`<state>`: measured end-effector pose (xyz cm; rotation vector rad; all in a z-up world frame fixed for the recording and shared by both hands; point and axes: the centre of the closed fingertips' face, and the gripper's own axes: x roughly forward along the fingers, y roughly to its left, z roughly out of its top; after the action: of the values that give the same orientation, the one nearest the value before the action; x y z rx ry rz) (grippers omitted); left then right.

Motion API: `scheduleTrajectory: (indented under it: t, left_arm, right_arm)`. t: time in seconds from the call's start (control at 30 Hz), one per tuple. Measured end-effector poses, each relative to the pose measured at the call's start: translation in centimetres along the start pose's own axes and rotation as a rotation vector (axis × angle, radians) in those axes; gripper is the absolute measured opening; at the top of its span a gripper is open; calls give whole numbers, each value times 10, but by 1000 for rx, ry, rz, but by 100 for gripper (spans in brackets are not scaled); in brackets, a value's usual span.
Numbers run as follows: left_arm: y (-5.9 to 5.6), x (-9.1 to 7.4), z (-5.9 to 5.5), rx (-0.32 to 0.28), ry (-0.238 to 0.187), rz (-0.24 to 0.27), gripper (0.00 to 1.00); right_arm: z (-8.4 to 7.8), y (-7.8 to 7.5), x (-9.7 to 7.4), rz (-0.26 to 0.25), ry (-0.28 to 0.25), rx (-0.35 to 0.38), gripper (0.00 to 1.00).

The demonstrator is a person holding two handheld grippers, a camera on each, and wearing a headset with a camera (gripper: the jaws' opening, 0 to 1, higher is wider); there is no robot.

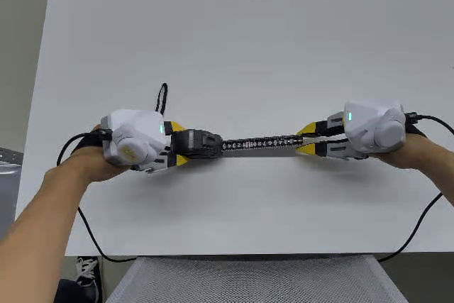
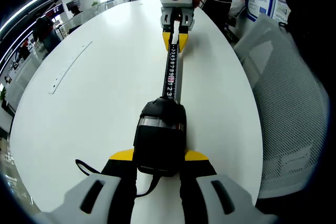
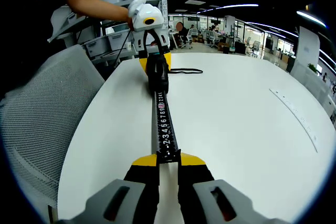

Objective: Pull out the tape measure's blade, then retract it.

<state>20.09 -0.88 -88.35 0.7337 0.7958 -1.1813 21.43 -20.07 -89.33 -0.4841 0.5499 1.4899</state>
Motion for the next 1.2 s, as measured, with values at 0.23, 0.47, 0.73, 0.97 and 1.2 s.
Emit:
scheduleTrajectory:
  t: [0.23, 0.47, 0.73, 0.97, 1.2]
  left_arm:
    - [0, 0, 0, 0, 0, -1, 27]
    - [0, 1, -1, 1, 1, -1, 27]
    - [0, 1, -2, 2, 4, -2, 27]
    - [0, 1, -1, 3, 5, -2, 27]
    - [-1, 0, 1, 4, 8, -2, 27]
  right_arm:
    - [-2, 0, -3, -2, 4, -1, 10]
    - [-3, -1, -6, -2, 4, 2, 10]
    - [-6, -2, -9, -5, 8, 1, 10]
    - [-8, -2, -14, -10, 11, 4, 10]
    - [-11, -3, -17, -12, 15, 8, 10]
